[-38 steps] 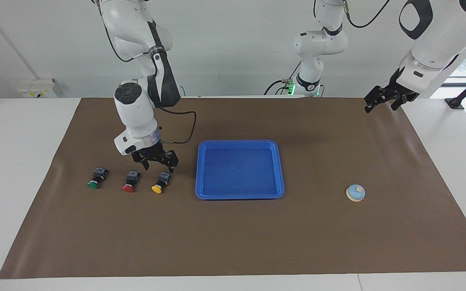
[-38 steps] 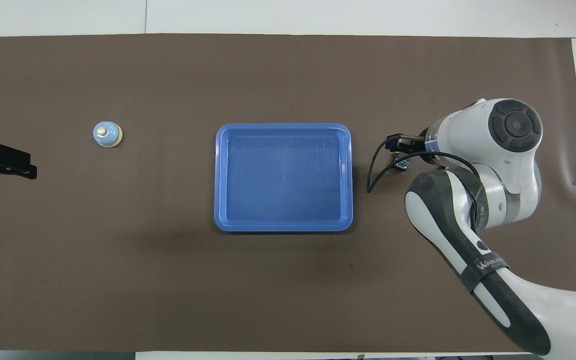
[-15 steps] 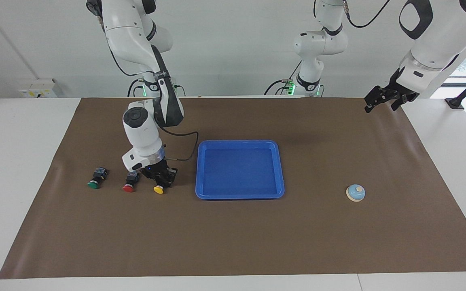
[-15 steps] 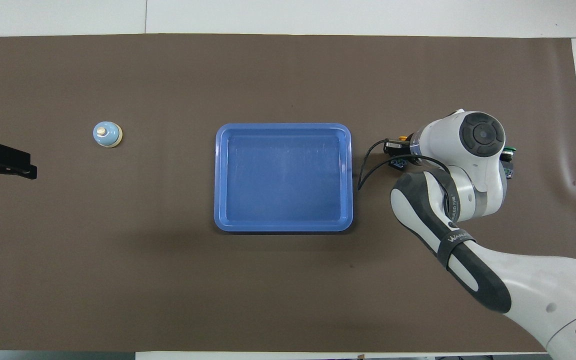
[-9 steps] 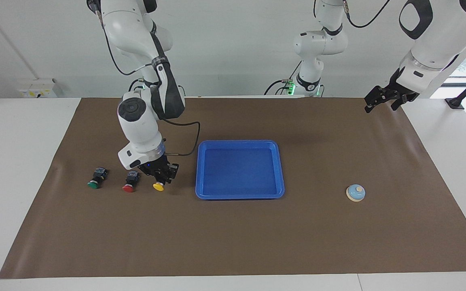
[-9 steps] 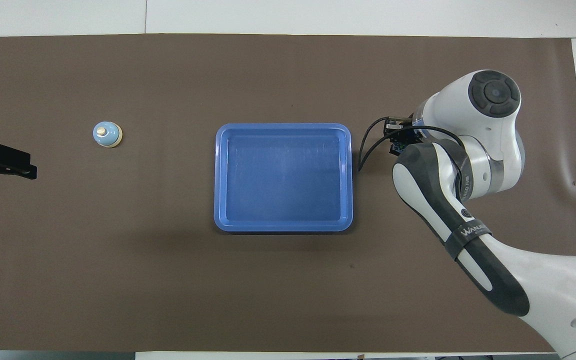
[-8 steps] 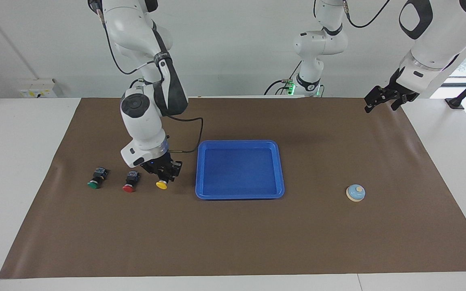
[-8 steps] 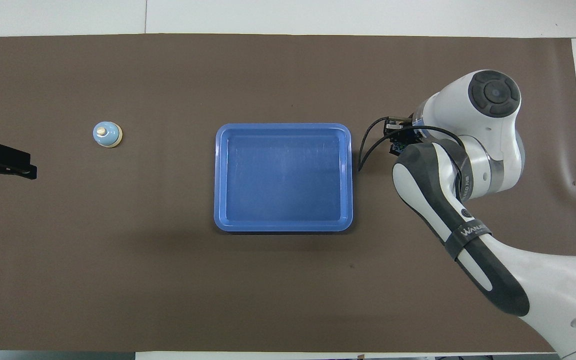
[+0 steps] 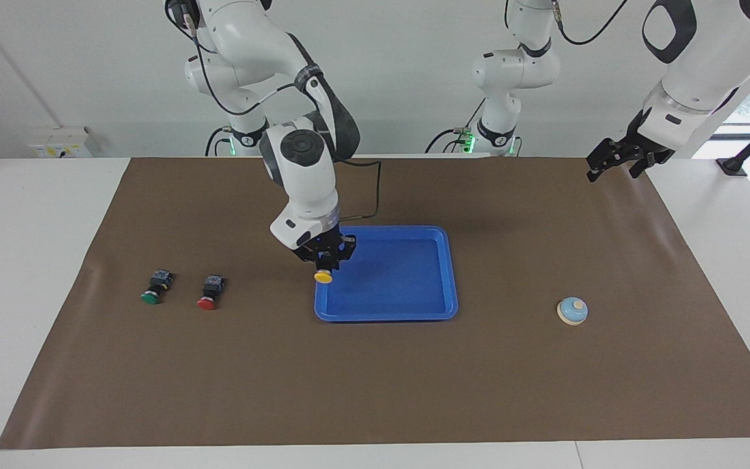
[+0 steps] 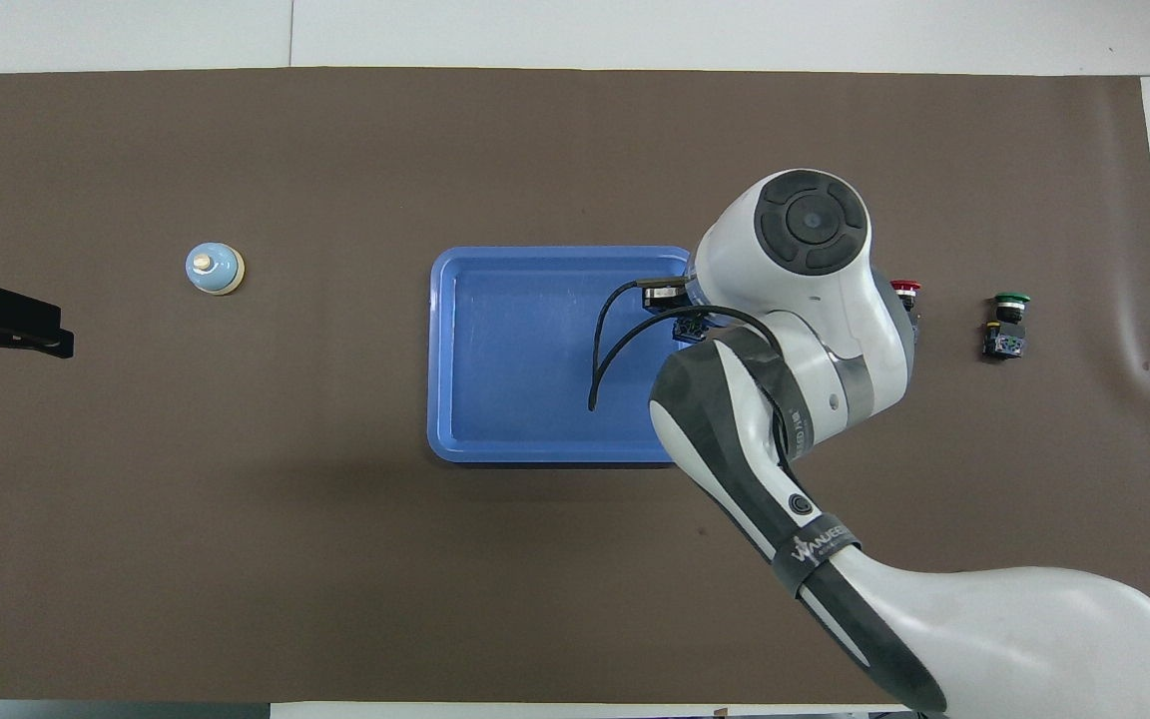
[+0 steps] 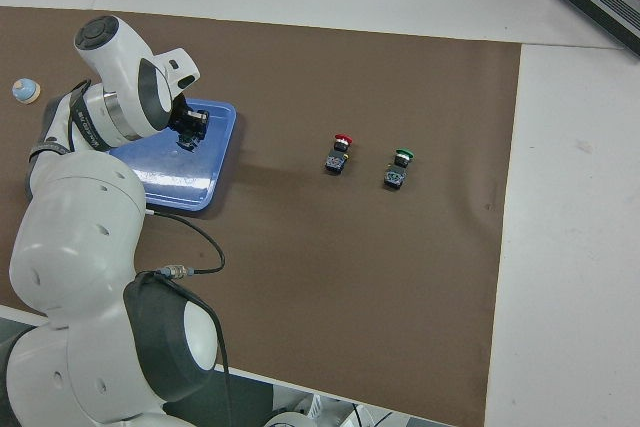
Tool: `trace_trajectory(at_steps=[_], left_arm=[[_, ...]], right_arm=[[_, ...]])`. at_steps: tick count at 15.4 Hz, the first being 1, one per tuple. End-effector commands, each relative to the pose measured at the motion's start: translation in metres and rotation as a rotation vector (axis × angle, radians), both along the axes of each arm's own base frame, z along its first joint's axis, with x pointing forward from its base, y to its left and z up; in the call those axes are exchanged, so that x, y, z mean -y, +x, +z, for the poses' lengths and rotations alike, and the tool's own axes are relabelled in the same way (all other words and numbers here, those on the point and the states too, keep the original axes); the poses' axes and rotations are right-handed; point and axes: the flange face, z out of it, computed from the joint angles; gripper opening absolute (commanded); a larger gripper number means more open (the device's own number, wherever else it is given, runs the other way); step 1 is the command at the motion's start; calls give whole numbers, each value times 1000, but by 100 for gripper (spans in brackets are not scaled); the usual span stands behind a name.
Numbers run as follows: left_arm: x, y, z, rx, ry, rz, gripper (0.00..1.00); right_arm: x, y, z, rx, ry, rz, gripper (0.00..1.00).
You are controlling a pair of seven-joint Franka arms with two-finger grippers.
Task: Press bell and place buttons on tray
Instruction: 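Lower the yellow button into the blue tray and open the right gripper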
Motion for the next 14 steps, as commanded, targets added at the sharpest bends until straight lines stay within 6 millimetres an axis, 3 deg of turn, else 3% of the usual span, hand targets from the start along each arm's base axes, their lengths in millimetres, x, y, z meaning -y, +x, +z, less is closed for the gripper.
trace_trajectory(at_steps=[1,8,9,10,11,14], left_arm=[[-1,-6,3,6,-7,12,100],[-1,-6,3,8,-7,12,100],[-1,-6,3,8,-7,12,100],[-1,-6,3,8,-7,12,100],[-1,-6,3,8,-7,12,100],[-1,-6,3,8,-7,12,100]], right_arm=[[-7,-16,-31,0,21,-4,0],[-15,-33,-63,14,28,-11,0],[-15,-33,-63,14,29,-20,17],[-17,-34,-63,13,29,-25,83],[-22,-36,-62,13,29,-29,100],[-24,-34,-49,5,29,-77,100]])
